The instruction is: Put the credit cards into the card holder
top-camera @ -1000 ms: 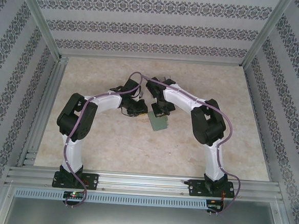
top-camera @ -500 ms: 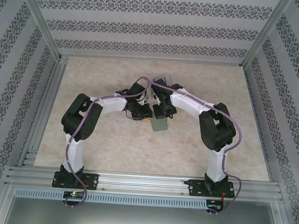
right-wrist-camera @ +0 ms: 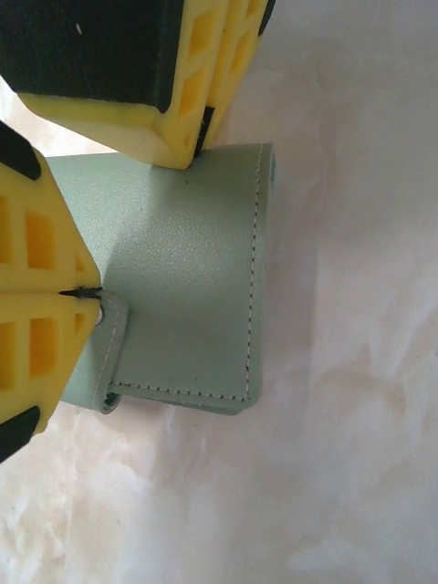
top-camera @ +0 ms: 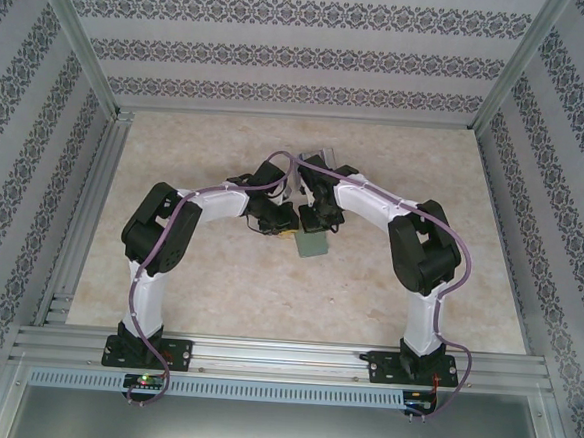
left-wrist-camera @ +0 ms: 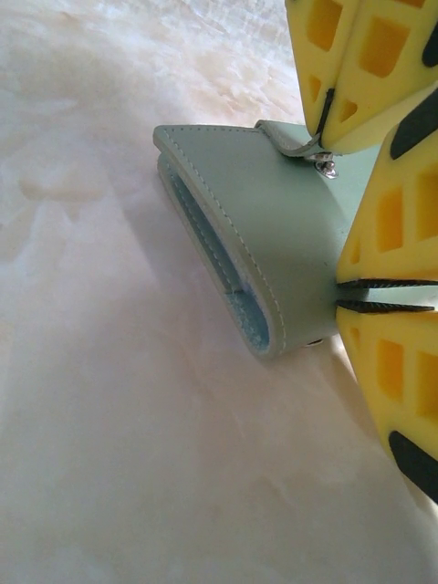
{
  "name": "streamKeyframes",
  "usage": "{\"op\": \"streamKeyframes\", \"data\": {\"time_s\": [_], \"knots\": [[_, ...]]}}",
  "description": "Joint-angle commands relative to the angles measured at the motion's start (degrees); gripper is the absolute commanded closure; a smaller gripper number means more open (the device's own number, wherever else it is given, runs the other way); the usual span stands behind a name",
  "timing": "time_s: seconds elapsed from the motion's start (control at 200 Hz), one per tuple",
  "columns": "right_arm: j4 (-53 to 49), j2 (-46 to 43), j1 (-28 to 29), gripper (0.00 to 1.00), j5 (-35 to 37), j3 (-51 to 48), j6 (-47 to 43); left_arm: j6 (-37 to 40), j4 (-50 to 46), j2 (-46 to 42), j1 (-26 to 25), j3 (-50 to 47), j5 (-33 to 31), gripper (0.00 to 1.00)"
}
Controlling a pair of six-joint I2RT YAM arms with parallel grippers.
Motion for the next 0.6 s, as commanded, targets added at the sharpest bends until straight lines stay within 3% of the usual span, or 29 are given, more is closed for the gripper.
{"op": "streamKeyframes", "data": {"time_s": [0.0, 0.595], "knots": [[-1.18, 0.90, -0.39, 0.95, 1.10, -0.88, -1.20, 0.17, -0.26, 1.63, -1.22, 1.38, -0.48, 0.85], [-2.80, 1.40, -0.39, 0.95, -3.42, -1.08, -1.54, 0.33, -0.52, 1.46, -1.23, 1.29, -0.96, 0.85]]}}
